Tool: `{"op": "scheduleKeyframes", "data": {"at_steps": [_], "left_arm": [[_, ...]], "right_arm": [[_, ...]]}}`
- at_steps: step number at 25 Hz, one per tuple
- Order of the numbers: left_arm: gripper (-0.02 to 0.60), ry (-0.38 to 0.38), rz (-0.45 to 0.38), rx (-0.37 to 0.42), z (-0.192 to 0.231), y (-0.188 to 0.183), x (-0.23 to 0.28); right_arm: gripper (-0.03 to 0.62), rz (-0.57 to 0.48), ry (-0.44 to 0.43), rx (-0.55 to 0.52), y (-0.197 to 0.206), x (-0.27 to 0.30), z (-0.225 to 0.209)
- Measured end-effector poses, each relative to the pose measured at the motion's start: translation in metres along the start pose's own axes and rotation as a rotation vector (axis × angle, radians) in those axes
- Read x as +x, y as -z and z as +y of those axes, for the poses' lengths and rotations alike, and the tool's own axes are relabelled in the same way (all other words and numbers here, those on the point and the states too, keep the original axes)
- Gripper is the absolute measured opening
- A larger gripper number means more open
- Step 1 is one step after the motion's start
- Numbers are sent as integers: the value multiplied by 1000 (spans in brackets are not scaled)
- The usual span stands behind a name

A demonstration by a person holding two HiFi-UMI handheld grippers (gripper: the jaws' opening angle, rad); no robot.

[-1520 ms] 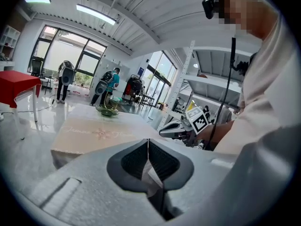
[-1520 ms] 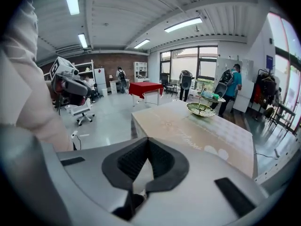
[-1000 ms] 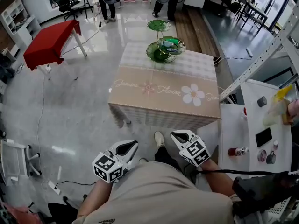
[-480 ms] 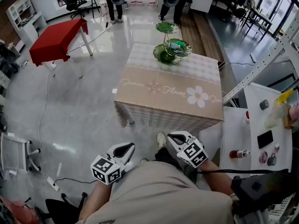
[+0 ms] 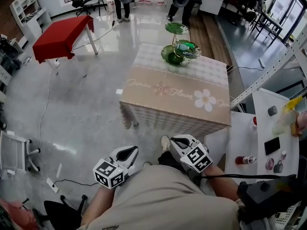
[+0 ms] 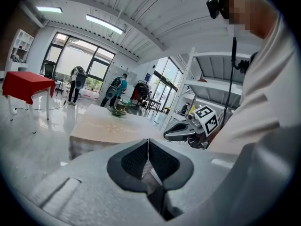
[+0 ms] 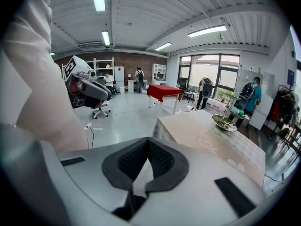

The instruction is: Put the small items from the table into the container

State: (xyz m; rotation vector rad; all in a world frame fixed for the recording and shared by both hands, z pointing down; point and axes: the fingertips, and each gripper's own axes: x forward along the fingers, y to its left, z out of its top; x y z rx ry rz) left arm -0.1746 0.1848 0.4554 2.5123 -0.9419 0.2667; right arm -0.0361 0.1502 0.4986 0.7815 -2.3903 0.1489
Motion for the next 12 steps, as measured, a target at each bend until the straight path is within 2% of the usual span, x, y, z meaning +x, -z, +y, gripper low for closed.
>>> {"op": "scheduleKeyframes", "data": {"at_steps": [12], "left_arm": [[9, 9, 9, 15, 2, 2, 8]], "right_arm": [[14, 11, 2, 3, 8, 3, -1]]}}
